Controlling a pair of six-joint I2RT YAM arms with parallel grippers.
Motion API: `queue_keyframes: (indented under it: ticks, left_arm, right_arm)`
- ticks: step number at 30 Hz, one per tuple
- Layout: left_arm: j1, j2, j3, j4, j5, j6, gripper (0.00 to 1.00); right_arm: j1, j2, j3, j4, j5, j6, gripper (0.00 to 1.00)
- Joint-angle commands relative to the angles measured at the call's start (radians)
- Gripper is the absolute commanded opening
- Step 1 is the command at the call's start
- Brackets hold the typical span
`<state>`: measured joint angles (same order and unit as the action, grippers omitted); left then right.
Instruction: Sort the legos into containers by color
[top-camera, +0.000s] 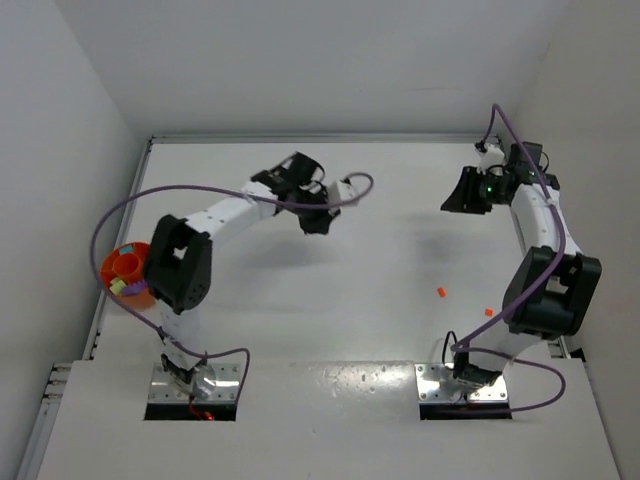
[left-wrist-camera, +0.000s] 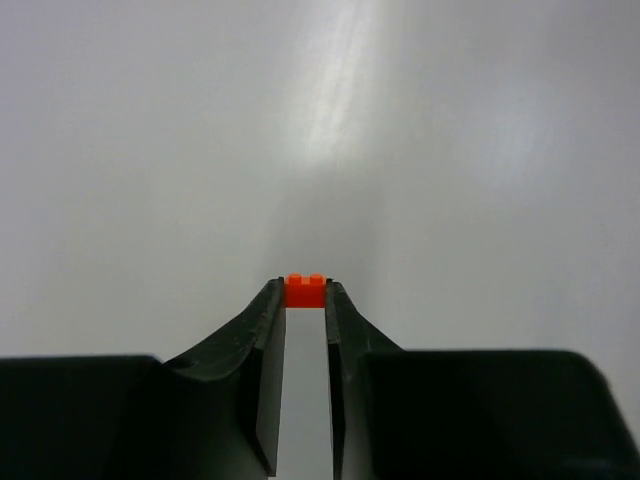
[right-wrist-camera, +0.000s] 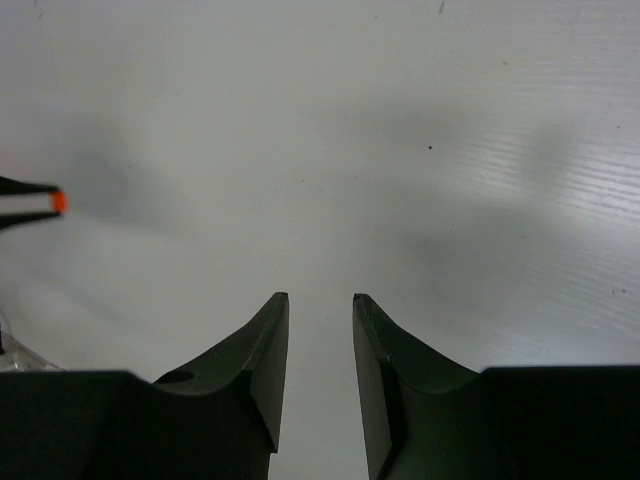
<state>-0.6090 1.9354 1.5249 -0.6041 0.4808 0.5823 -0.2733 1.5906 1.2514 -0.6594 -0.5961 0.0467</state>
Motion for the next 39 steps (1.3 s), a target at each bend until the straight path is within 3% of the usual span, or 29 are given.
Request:
queue_keyframes:
  ticks: [1, 4, 7, 15, 19, 23, 30, 39]
  left_arm:
    - [0.122, -0.174, 0.034, -0.068, -0.045, -0.124, 0.13]
    - [0.222, -0.268, 0.034, -0.127, -0.116, -0.173, 0.13]
    - [0.325, -0.343, 0.021, -0.189, -0.240, -0.249, 0.12]
    - [0.691, -0.498, -0.110, -0.351, -0.303, -0.329, 0.06]
    - [0.944, -0.516, -0.121, -0.396, -0.303, -0.329, 0.03]
    - [1.064, -0.547, -0.164, -0.408, -0.294, -0.329, 0.01]
    - [1.167, -0.576, -0.224, -0.422, -0.318, -0.320, 0.01]
    - [1.209, -0.576, -0.308, -0.376, -0.386, -0.352, 0.00]
  right_arm:
    - [0.019, 0.058, 0.110, 0.037, -0.070, 0.001, 0.32]
    - [0.055, 0.124, 0.180, 0.026, -0.070, 0.001, 0.32]
    - [0.098, 0.192, 0.250, 0.003, -0.070, -0.008, 0.41]
    - [0.209, 0.293, 0.336, -0.019, -0.041, -0.051, 0.46]
    - [0.249, 0.334, 0.358, -0.055, -0.031, -0.080, 0.46]
    - [0.281, 0.370, 0.397, -0.078, -0.008, -0.113, 0.46]
    - [0.312, 0.422, 0.433, -0.115, 0.010, -0.145, 0.46]
    - [0.330, 0.470, 0.480, -0.158, 0.010, -0.163, 0.46]
